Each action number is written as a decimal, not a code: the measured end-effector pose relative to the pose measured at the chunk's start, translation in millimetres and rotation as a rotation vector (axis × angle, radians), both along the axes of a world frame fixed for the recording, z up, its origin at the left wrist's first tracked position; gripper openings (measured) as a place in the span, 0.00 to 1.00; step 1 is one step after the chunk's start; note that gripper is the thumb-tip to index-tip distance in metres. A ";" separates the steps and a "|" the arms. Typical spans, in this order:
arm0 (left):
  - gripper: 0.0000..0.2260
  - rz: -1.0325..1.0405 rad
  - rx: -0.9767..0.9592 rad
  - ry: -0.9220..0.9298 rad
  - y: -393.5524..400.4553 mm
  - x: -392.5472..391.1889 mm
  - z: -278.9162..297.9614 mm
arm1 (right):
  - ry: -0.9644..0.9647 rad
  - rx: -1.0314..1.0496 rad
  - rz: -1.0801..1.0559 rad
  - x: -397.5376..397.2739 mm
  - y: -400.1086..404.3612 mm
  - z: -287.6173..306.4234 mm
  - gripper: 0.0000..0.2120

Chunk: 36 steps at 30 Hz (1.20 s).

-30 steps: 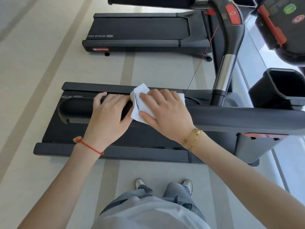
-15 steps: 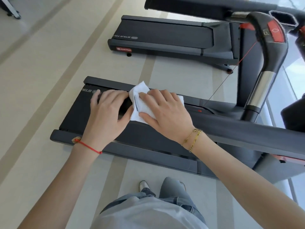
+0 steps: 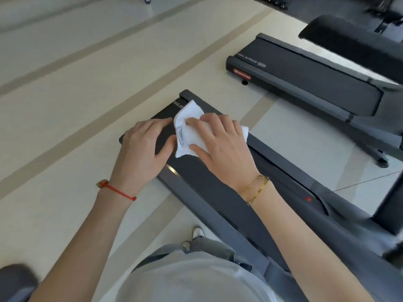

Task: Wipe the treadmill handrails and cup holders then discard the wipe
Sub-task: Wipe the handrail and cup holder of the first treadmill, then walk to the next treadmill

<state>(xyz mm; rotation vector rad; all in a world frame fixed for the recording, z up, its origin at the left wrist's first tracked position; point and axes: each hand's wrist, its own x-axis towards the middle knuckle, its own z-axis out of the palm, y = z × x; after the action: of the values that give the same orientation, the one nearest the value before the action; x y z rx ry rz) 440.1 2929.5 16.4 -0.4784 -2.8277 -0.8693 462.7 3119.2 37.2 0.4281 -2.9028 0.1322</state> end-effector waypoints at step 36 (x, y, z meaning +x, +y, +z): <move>0.15 0.693 -0.016 -0.141 -361.2 -67.2 -48.6 | -0.283 -0.215 0.564 -226.4 -342.1 -89.9 0.21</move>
<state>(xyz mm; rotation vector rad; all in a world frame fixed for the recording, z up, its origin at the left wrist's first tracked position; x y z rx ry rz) 372.8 2568.3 -32.2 0.5604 -2.7914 -0.7398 236.3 2777.1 -52.8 1.2626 -2.8908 0.6252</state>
